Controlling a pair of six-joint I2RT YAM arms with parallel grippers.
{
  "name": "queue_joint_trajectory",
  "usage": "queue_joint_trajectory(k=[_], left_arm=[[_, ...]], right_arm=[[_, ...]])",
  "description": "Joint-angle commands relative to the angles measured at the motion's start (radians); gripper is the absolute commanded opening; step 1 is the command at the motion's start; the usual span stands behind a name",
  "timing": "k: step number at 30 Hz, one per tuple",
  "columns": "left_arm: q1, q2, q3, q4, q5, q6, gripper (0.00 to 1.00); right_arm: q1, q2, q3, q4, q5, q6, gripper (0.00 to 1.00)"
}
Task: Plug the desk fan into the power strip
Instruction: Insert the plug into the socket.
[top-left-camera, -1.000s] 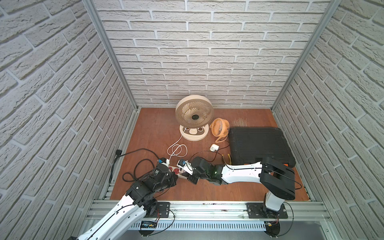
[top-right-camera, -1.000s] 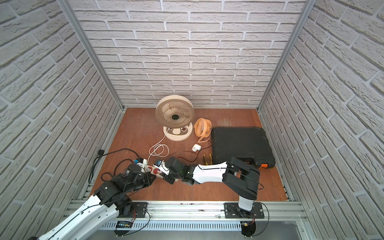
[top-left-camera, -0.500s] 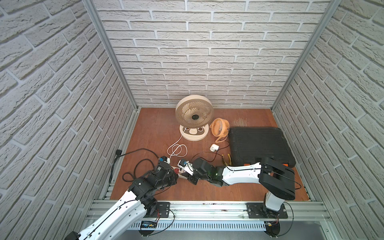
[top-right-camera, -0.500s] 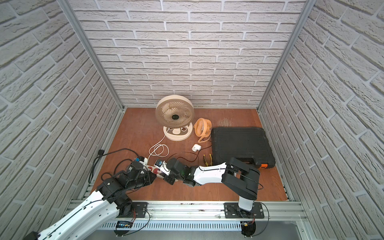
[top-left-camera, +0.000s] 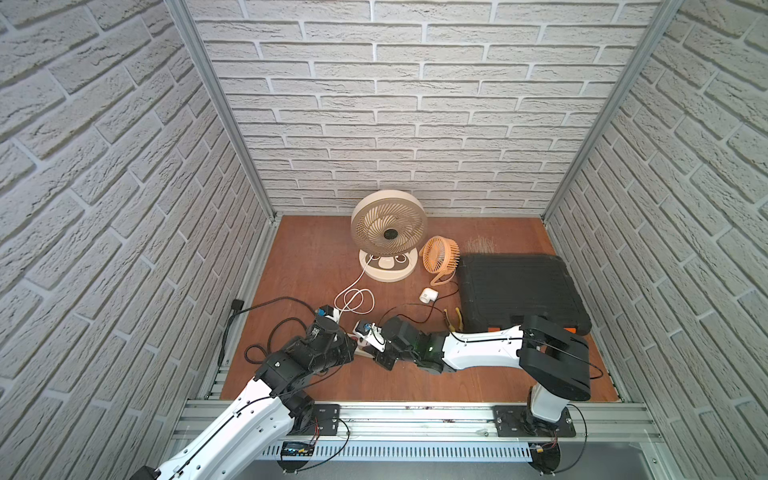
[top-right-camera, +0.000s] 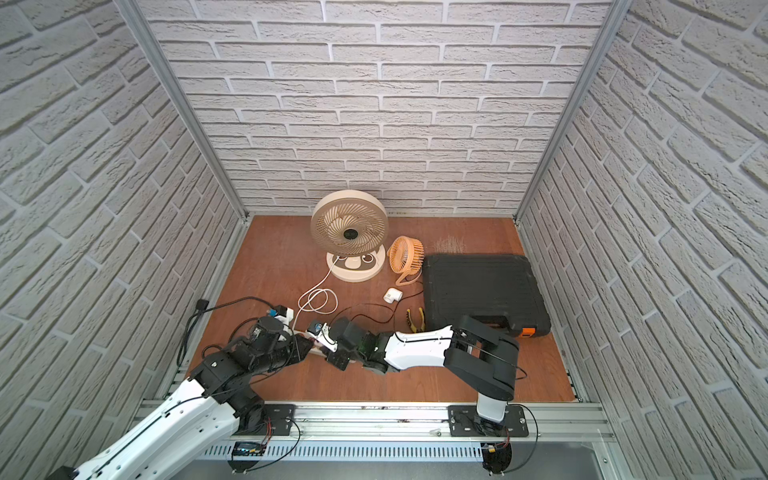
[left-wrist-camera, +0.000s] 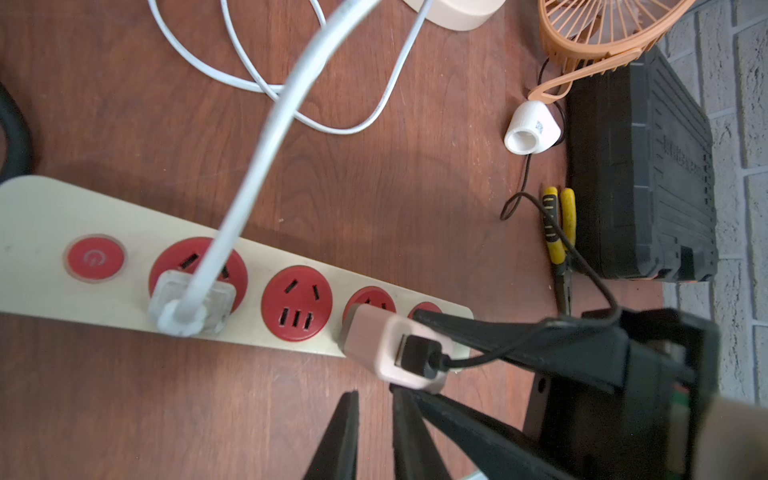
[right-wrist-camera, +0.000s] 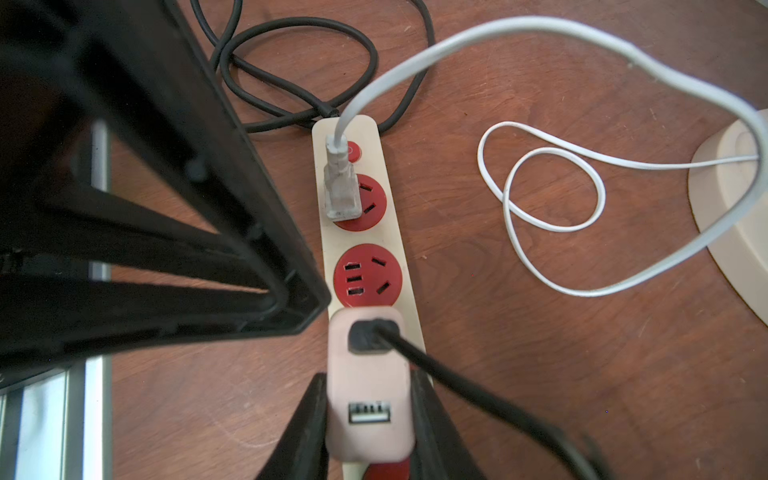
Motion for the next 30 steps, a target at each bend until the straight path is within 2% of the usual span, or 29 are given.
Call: queue_joint_trajectory(k=[1,5,9,16,28,30], left_arm=[[0.011,0.008,0.011,0.03,0.001,0.023,0.2],[0.029,0.017,0.01,0.031,0.009,0.036,0.2],[0.05,0.008,0.031,0.014,0.018,0.054,0.2],[0.056,0.024,0.035,0.028,0.035,0.057,0.21],[0.059,0.035,0.031,0.046,0.047,0.058,0.21],[0.059,0.039,0.034,0.05,0.049,0.058,0.21]], right_arm=[[0.009,0.122,-0.103,-0.22,-0.029,0.052,0.03],[0.009,0.102,-0.145,-0.185,-0.03,0.082,0.03],[0.009,0.012,-0.112,-0.261,0.014,0.079,0.03],[0.004,-0.003,0.021,-0.368,0.036,0.045,0.13],[0.004,-0.033,0.056,-0.383,0.021,0.038,0.33],[0.004,-0.039,0.061,-0.385,0.021,0.039,0.34]])
